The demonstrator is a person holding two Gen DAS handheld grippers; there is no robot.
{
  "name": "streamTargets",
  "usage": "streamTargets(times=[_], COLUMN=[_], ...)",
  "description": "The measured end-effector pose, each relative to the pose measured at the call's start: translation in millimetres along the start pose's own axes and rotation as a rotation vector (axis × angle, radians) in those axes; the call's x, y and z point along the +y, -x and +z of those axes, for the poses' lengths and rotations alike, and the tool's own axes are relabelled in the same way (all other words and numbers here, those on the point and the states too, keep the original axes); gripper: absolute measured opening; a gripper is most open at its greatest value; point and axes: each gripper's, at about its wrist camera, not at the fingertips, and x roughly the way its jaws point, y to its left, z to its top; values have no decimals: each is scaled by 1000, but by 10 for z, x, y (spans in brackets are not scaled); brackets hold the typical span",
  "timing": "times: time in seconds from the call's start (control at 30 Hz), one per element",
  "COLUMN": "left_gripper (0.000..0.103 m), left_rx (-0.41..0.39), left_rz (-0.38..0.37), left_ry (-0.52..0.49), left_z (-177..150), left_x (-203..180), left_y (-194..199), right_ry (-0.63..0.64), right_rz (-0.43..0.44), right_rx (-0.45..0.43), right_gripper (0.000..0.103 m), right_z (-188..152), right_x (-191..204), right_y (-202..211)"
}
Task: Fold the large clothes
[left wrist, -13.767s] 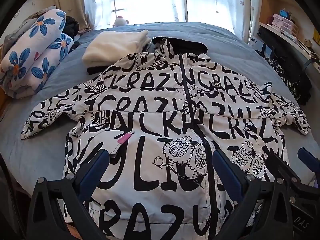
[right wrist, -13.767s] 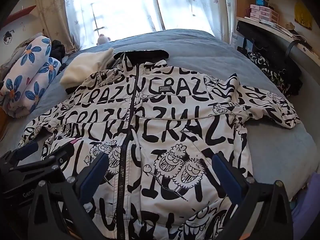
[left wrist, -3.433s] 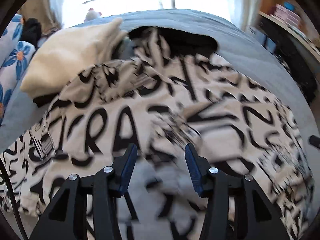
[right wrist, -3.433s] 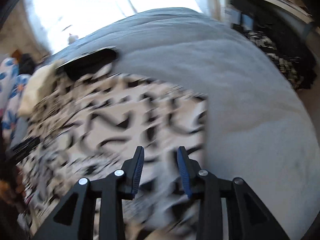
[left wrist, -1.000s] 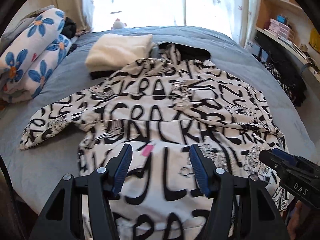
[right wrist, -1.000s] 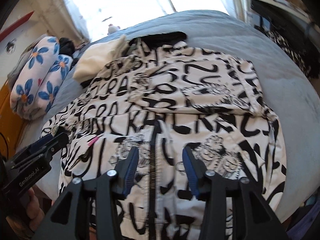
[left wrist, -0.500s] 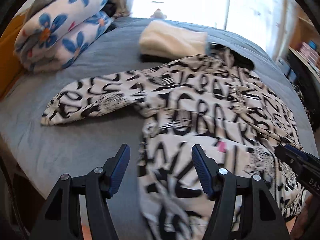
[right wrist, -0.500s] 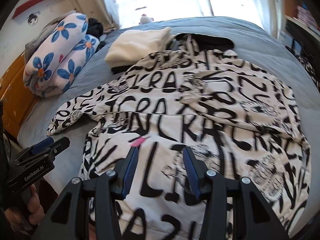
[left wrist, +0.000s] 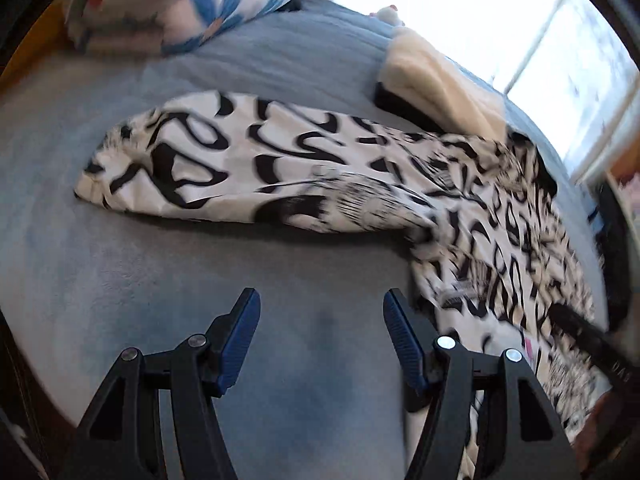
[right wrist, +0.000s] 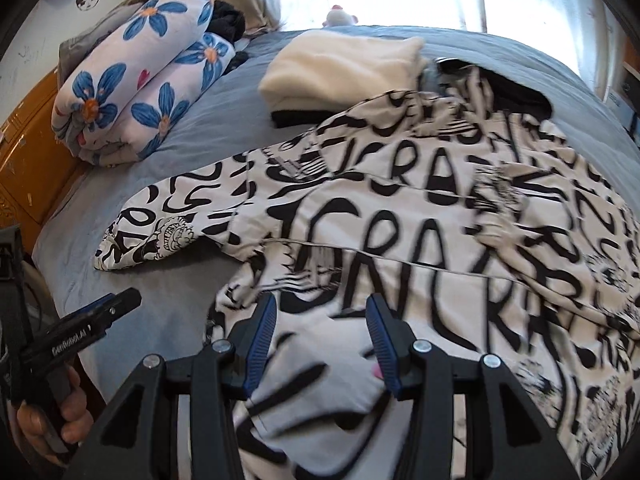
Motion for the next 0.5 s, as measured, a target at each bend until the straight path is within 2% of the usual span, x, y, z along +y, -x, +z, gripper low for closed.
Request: streamTargets(times=[0.2,0.33,0.5], left_gripper=[63,63,63], left_rx=[-15,-22,-40], left_rz=[-71,-171,-213], left_ry=[216,346,417], left_z=[256,370,498], left_x=[751,1075,1282], left_y=[-340,-495,-594], right_ry=[40,49,28], right_rz=[3,2,-4], right_rx=[43,74,109], right_gripper=[47,47,47], right_z=[72,86,88], right_x=[234,291,254], right_y=[-320,-500,-669])
